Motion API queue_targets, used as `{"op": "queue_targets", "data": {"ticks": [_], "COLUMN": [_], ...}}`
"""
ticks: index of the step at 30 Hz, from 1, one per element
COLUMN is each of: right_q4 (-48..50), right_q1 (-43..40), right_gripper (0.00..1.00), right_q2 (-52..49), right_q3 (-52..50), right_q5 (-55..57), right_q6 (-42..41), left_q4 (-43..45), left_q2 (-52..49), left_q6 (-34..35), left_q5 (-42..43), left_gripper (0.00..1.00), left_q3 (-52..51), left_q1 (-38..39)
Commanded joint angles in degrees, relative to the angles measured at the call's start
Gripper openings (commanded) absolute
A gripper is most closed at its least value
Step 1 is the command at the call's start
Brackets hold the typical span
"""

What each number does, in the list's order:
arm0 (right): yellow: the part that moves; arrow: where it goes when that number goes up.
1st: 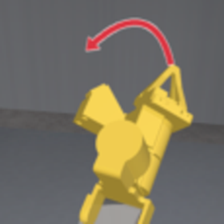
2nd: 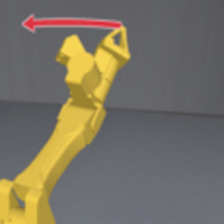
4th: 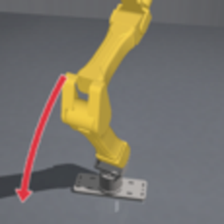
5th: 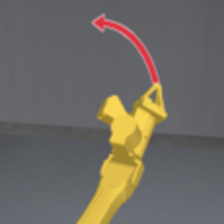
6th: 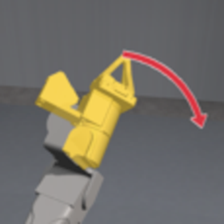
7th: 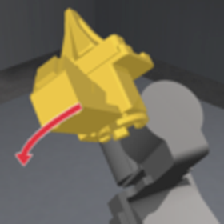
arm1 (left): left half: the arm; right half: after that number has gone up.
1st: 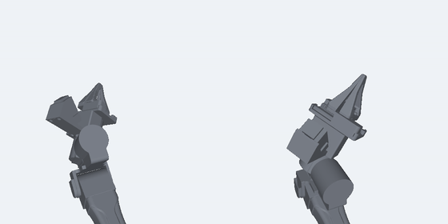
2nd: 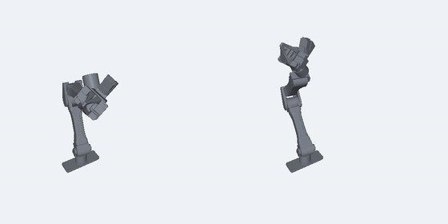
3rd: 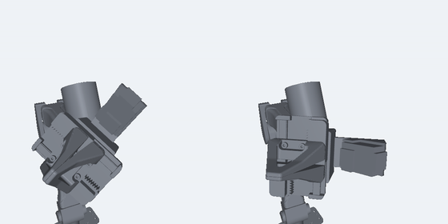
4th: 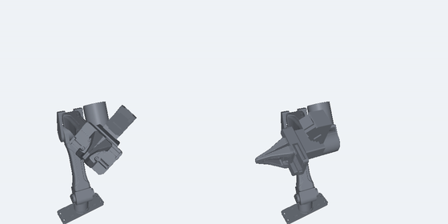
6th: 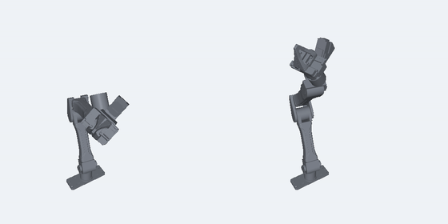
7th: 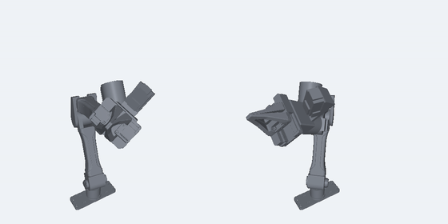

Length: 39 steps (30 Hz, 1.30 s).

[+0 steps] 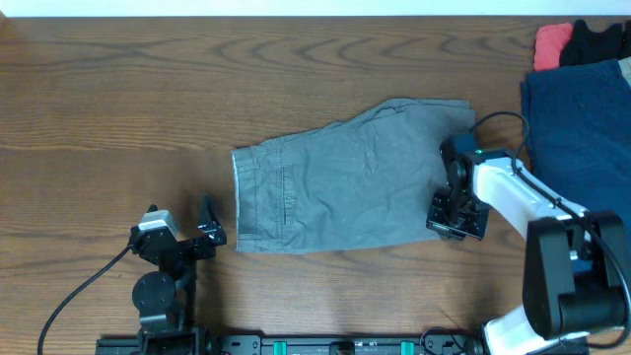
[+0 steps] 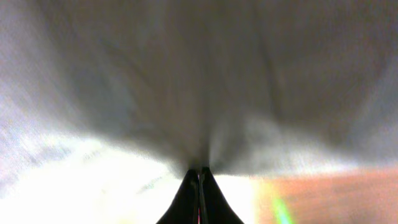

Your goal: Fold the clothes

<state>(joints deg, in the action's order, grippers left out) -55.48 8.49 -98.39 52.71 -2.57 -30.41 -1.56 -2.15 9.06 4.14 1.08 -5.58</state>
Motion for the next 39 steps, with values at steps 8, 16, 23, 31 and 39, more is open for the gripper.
{"op": "queue_targets", "data": {"ticks": [8, 16, 23, 31, 39], "right_q4": [6.5, 21.0, 25.2, 25.3, 20.2], "right_q1": [-0.6, -3.0, -3.4, -3.6, -3.7], "right_gripper": [0.16, 0.04, 0.01, 0.01, 0.01], "right_q2": [18.4, 15.4, 5.6, -1.1, -5.4], "right_q3": [-0.3, -0.3, -0.3, -0.3, -0.3], "right_q5": [1.1, 3.9, 3.8, 3.6, 1.7], "right_q6": [5.3, 7.6, 7.7, 7.7, 4.3], "left_q4": [-2.1, -2.1, -2.1, -2.1, -2.1], "left_q2": [0.0, 0.0, 0.0, 0.0, 0.1], "left_q6": [0.2, 0.2, 0.2, 0.2, 0.2], "left_q5": [1.2, 1.2, 1.2, 1.2, 1.2], "left_gripper": [0.98, 0.98, 0.98, 0.98, 0.98], "left_q3": [-0.8, -0.8, -0.8, -0.8, -0.8], "left_q1": [-0.2, -0.2, -0.2, -0.2, -0.2]}}
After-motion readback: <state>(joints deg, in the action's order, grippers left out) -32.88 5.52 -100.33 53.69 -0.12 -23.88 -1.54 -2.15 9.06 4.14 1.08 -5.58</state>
